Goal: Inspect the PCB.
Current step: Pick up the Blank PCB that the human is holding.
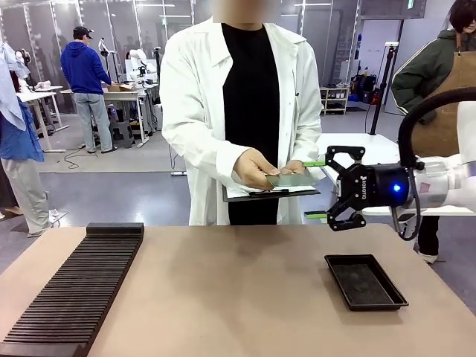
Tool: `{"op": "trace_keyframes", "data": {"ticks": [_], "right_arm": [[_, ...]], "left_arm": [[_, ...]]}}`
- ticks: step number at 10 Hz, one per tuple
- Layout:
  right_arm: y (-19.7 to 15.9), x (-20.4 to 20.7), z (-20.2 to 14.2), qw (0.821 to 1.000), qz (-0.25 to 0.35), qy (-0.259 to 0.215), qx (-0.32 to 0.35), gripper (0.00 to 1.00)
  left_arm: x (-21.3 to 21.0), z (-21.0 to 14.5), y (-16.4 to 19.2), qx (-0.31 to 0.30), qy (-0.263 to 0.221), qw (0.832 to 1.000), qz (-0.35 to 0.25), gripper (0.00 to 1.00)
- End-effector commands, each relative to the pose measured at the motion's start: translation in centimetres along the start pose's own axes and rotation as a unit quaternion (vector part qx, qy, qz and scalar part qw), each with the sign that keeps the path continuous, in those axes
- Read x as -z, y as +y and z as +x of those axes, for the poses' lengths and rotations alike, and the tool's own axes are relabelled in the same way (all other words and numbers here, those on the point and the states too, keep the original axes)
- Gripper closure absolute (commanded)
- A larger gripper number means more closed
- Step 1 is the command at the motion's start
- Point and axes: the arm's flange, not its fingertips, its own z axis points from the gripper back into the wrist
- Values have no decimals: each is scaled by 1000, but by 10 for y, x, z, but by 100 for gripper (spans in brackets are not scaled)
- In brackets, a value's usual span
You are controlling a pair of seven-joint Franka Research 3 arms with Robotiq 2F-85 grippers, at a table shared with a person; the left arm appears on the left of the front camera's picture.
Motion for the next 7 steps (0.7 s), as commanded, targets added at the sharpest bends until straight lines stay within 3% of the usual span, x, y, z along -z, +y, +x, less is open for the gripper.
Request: {"op": "trace_keyframes", "data": {"ticks": [1,5,6,7], "right_arm": [[1,13,5,1000,17,15,-19,0],[-2,21,11,998,46,40,-15,3],[-2,22,13,998,48,42,-13,8],[-2,24,13,998,52,42,-12,23]], "left_arm": [[-1,-1,-1,0,1,1000,3,0],[-1,-1,-1,0,1,1000,3,0],[-1,-1,-1,0,1,1000,3,0],[-1,-1,-1,0,1,1000,3,0]]}}
